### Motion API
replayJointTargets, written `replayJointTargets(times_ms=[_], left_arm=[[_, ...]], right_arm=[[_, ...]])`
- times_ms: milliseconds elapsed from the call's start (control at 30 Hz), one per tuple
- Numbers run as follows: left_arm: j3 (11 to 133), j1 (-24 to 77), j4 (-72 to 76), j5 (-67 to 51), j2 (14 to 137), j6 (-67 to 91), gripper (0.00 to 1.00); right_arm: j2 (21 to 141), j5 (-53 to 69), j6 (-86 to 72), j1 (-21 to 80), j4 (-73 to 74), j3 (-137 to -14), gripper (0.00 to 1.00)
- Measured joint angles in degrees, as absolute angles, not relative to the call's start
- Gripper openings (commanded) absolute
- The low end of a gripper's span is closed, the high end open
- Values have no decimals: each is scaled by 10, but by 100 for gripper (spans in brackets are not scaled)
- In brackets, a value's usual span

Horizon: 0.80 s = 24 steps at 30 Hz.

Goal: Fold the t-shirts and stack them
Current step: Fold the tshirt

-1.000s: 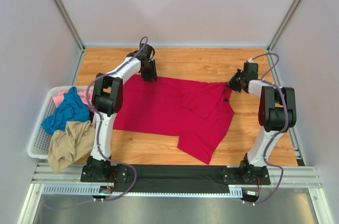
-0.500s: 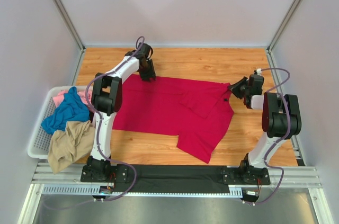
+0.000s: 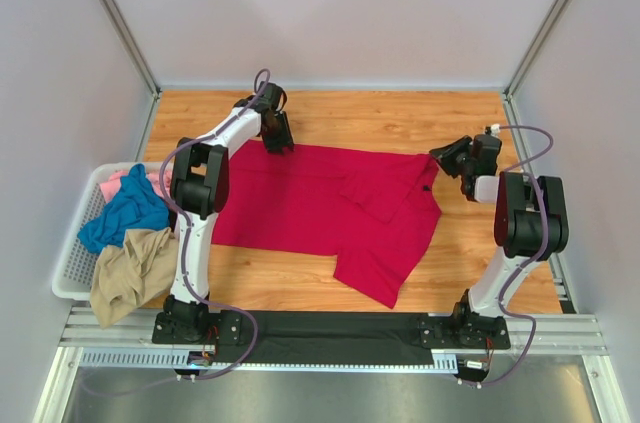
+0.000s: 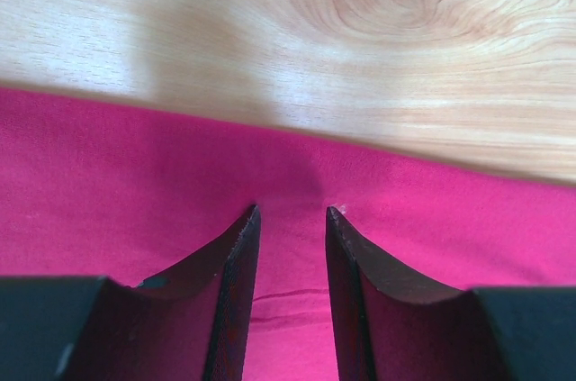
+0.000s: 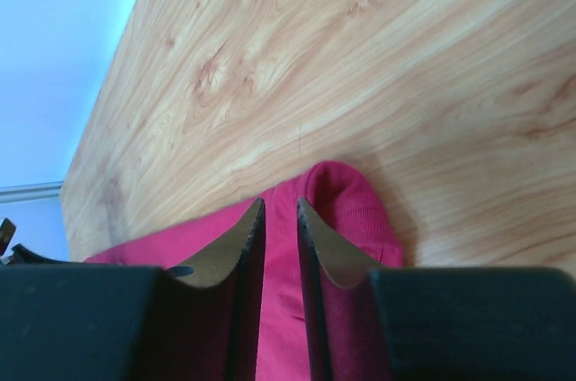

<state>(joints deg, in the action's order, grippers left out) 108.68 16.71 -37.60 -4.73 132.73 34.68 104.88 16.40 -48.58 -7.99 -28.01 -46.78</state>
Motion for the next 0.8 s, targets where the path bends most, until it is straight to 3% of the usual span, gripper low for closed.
replayJointTargets(times_ms=[333,633,733,767,800], left_arm=[[1087,166,-376,-51,1327,347,43],[1087,165,-376,-55,1327,349,43],[1087,165,-376,-54,1327,351,43],[1087,165,-376,-55,1327,353,43],[1087,164,-376,-55,1327,355,43]], right_arm=[[1051,141,-444,-81,-125,-564,29],[1123,156,-428,-81,-75,-615,33],[1129,160,-423,-81,-51,-635,22],[1133,156,-418,-81,-35,-646,10],[1135,151,-413,-81,-19,-657,5]])
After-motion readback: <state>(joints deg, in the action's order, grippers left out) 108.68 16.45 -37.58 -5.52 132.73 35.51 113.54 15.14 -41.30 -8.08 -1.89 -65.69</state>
